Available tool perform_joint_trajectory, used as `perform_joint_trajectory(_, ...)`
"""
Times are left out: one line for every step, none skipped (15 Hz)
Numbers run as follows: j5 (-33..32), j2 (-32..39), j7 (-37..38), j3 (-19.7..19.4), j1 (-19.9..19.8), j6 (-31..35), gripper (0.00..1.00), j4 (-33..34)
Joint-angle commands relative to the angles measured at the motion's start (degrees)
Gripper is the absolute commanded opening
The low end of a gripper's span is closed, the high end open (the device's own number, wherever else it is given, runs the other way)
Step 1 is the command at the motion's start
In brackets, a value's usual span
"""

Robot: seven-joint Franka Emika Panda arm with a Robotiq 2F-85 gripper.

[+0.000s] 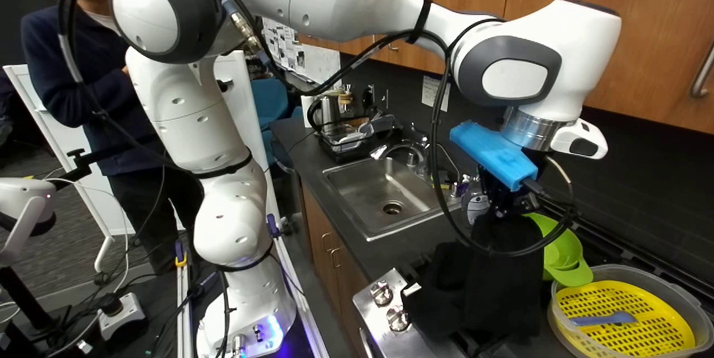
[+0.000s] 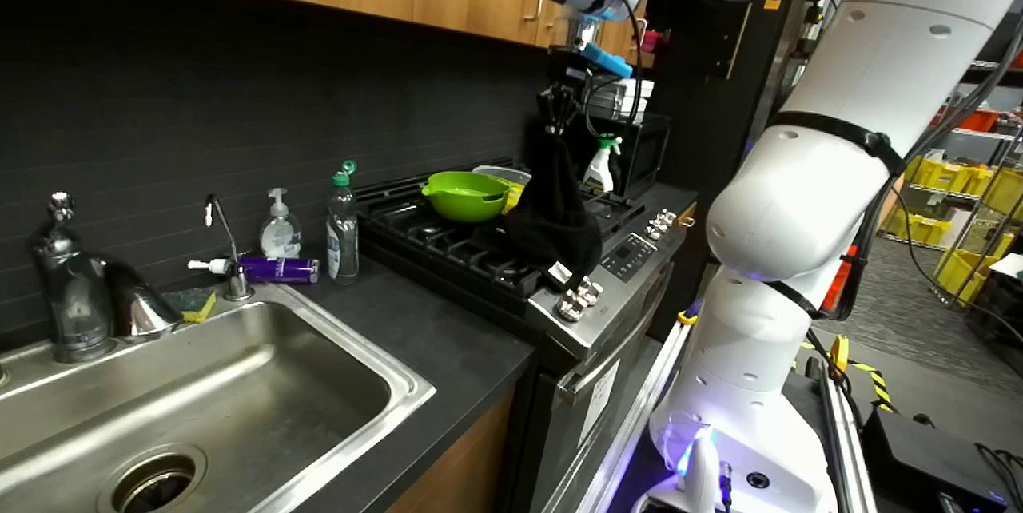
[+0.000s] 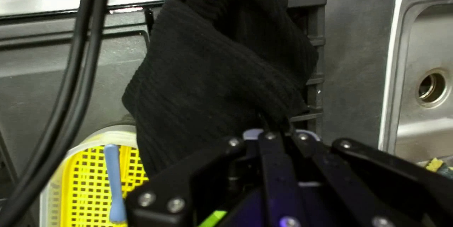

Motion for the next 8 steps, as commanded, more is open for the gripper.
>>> perform_joint_trajectory(0.53, -1.38, -3.12, 0.25, 1.36, -3.20, 0.01, -0.97)
perform_joint_trajectory(0.58, -1.01, -3.95, 0.30, 1.64, -4.25, 0.01, -0.93)
perform_joint_trajectory(0.95, -0.17, -5.01, 0.29, 1.97, -6.00, 0.01, -0.58)
perform_joint_trajectory(1.26, 0.76, -5.83, 0.34, 2.33, -7.69, 0.01, -0.33)
perform_joint_trajectory(1.52, 1.56, -6.58, 0.38, 2.60, -9.39, 0.01, -0.07)
perform_joint_trajectory(1.66, 2.78, -6.76, 0.60, 2.89, -10.60, 0.01, 0.13)
perform_joint_trajectory(1.82, 3.64, -7.07, 0.81, 3.08, -12.01, 0.01, 0.40)
perform_joint_trajectory(1.69, 4.26, -7.32, 1.10, 3.23, -12.93, 0.01, 0.41)
